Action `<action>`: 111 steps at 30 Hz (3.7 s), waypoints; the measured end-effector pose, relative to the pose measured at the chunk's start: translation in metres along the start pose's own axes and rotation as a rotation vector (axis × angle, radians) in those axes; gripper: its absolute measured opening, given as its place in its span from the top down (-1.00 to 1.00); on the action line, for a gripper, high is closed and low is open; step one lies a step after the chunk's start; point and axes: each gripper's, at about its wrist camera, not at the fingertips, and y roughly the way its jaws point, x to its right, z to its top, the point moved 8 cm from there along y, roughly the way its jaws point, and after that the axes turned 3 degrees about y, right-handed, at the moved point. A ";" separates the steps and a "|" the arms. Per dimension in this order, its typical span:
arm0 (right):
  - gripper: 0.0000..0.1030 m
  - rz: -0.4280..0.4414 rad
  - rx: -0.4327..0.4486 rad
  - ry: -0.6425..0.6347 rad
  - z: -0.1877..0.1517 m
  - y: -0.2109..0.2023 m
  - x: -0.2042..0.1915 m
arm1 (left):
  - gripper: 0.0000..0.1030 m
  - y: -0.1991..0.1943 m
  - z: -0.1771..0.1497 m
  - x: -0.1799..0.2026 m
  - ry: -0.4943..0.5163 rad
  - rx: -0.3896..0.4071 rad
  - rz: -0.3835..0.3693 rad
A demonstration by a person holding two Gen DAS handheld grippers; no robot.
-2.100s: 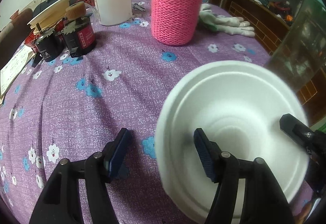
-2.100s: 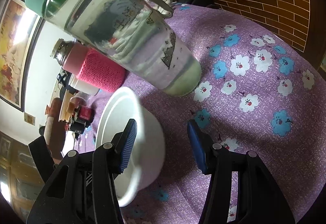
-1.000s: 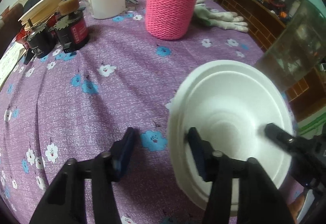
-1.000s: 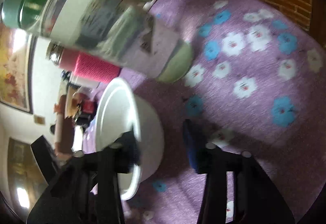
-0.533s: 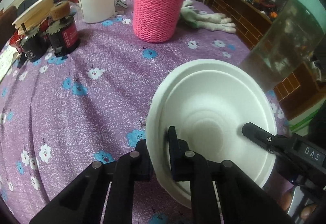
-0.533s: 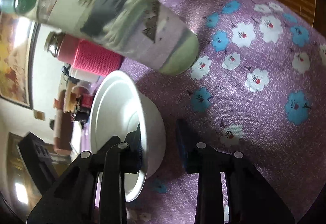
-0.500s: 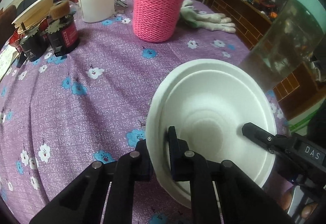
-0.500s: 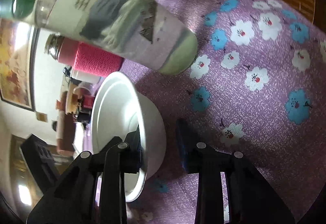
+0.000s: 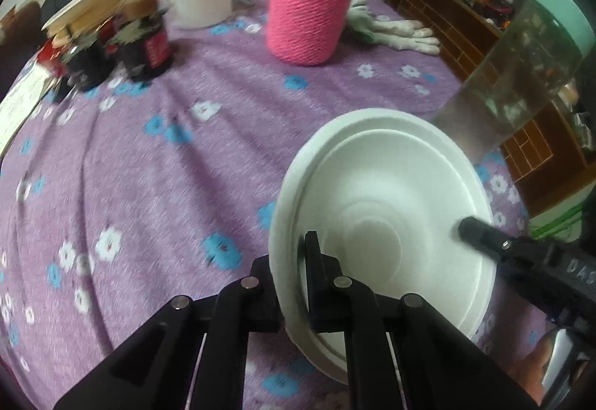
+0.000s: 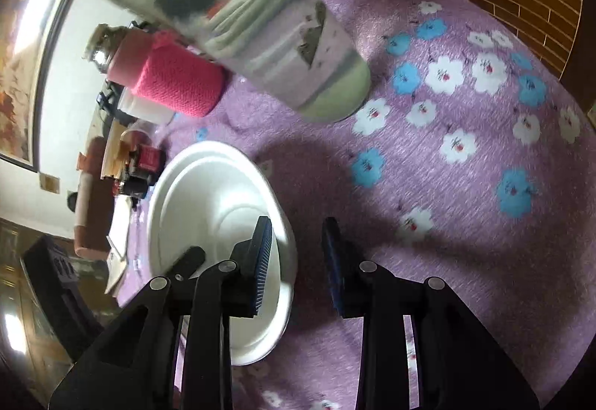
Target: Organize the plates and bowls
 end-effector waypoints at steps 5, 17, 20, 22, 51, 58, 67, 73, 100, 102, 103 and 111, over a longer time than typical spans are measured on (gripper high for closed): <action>0.56 -0.010 0.010 -0.032 -0.008 0.006 -0.007 | 0.84 -0.007 -0.008 -0.008 -0.026 0.009 0.012; 0.84 -0.032 0.066 -0.162 -0.022 0.009 -0.037 | 0.84 -0.020 -0.022 -0.027 -0.091 0.008 0.000; 0.84 -0.033 0.060 -0.175 -0.028 0.012 -0.040 | 0.84 -0.019 -0.029 -0.032 -0.102 -0.002 0.004; 0.84 -0.034 0.049 -0.173 -0.032 0.016 -0.040 | 0.84 -0.020 -0.033 -0.034 -0.106 -0.004 0.004; 0.83 0.042 -0.021 -0.295 -0.135 0.022 -0.097 | 0.80 -0.089 -0.121 -0.108 -0.184 0.032 0.138; 0.83 0.056 -0.036 -0.325 -0.155 0.020 -0.111 | 0.80 -0.105 -0.136 -0.121 -0.201 0.053 0.160; 0.83 0.070 -0.039 -0.368 -0.174 0.016 -0.128 | 0.80 -0.125 -0.146 -0.133 -0.220 0.089 0.188; 0.83 0.082 -0.028 -0.393 -0.185 0.008 -0.139 | 0.80 -0.137 -0.152 -0.138 -0.233 0.112 0.195; 0.82 0.211 -0.038 -0.625 -0.285 -0.022 -0.248 | 0.78 -0.246 -0.213 -0.221 -0.394 0.288 0.315; 0.82 0.223 -0.042 -0.654 -0.297 -0.022 -0.261 | 0.78 -0.254 -0.219 -0.230 -0.414 0.301 0.322; 0.82 0.229 -0.046 -0.669 -0.303 -0.022 -0.268 | 0.78 -0.258 -0.222 -0.235 -0.422 0.307 0.326; 0.81 0.253 -0.074 -0.751 -0.343 -0.019 -0.302 | 0.78 -0.281 -0.243 -0.265 -0.479 0.343 0.361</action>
